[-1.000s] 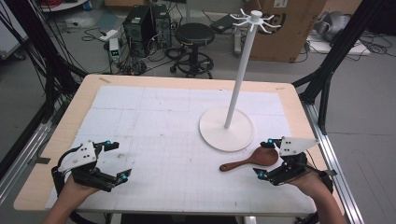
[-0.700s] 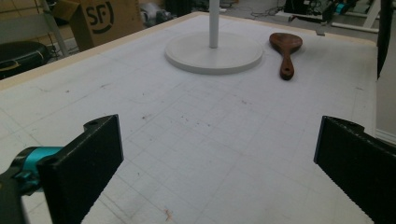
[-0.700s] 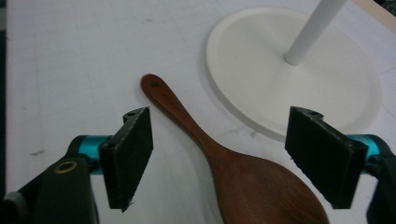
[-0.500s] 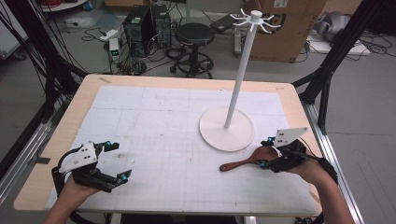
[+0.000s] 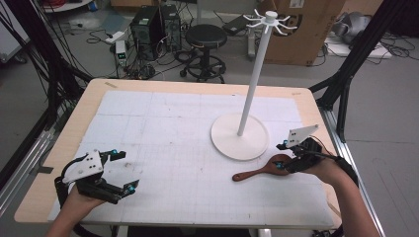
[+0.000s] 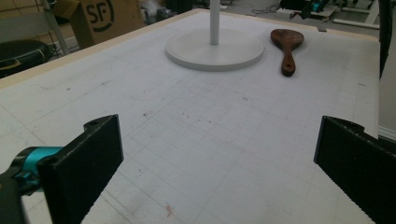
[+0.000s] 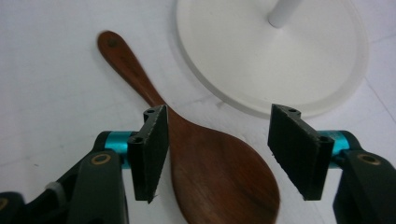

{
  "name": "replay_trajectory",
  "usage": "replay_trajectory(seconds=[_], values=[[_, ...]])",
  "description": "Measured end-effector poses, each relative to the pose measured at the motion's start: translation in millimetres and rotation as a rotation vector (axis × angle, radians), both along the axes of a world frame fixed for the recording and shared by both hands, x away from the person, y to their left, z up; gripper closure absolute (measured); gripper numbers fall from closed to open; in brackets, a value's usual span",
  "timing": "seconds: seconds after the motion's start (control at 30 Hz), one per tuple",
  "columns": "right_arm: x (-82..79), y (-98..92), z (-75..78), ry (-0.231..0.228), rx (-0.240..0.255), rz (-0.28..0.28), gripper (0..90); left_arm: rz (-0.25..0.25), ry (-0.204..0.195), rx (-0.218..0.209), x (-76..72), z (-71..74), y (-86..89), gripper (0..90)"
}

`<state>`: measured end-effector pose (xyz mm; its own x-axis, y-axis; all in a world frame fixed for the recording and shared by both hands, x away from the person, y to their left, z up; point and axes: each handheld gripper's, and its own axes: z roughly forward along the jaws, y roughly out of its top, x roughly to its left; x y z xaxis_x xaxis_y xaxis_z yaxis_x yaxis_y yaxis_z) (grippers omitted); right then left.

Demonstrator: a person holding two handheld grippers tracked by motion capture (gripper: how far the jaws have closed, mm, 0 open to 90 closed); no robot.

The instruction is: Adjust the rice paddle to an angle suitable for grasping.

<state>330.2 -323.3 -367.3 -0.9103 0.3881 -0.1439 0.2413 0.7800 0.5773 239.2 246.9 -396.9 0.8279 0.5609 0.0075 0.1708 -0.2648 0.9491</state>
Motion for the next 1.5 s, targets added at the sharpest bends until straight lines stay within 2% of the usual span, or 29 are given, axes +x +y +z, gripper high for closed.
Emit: replay_trajectory(seconds=[0.2,0.33,0.37,0.47,0.7,0.73,0.8,0.83,0.93,1.17,1.27,1.3,1.5], values=[[12.5,0.6,0.5,0.009,-0.054,-0.027,46.5,0.002,-0.001,0.002,0.1,-0.4,-0.2,1.9],[17.9,0.0,-0.5,0.018,-0.067,-0.047,52.1,0.0,-0.001,0.01,-0.2,-0.9,0.2,1.9],[21.4,-0.4,-1.7,0.022,-0.089,-0.053,55.8,-0.001,-0.002,0.01,0.0,-1.1,0.2,1.9],[24.5,-0.2,-2.6,0.035,-0.101,-0.062,56.7,0.002,0.0,0.011,0.0,-1.3,0.1,1.9],[37.6,-2.6,-7.2,0.05,-0.129,-0.107,74.6,0.003,0.001,0.009,0.0,-2.0,0.0,1.9],[37.6,-2.6,-7.2,0.05,-0.129,-0.107,74.6,0.003,0.001,0.009,0.0,-2.0,0.0,1.9],[42.2,-3.5,-10.7,0.071,-0.147,-0.13,84.2,0.001,0.001,0.013,0.2,-2.2,0.3,1.9],[43.6,-3.6,-11.6,0.067,-0.157,-0.135,88.4,0.002,0.001,0.014,0.1,-2.3,0.3,1.9],[47.1,-3.0,-12.8,0.075,-0.148,-0.141,89.5,0.004,0.002,0.013,0.2,-2.8,1.0,1.9],[53.7,0.6,-21.6,0.125,-0.134,-0.167,89.6,0.004,0.004,0.016,-0.1,-2.8,2.1,1.9],[55.7,-0.9,-26.8,0.133,-0.101,-0.18,89.6,0.004,0.003,0.015,-0.9,-2.9,2.4,1.9],[55.9,-1.5,-28.8,0.149,-0.093,-0.188,89.6,0.004,0.003,0.015,-0.9,-2.9,2.4,1.9],[56.7,-6.9,-40.0,0.175,-0.086,-0.205,89.6,0.008,0.004,0.016,-0.7,-3.3,3.9,1.9]])
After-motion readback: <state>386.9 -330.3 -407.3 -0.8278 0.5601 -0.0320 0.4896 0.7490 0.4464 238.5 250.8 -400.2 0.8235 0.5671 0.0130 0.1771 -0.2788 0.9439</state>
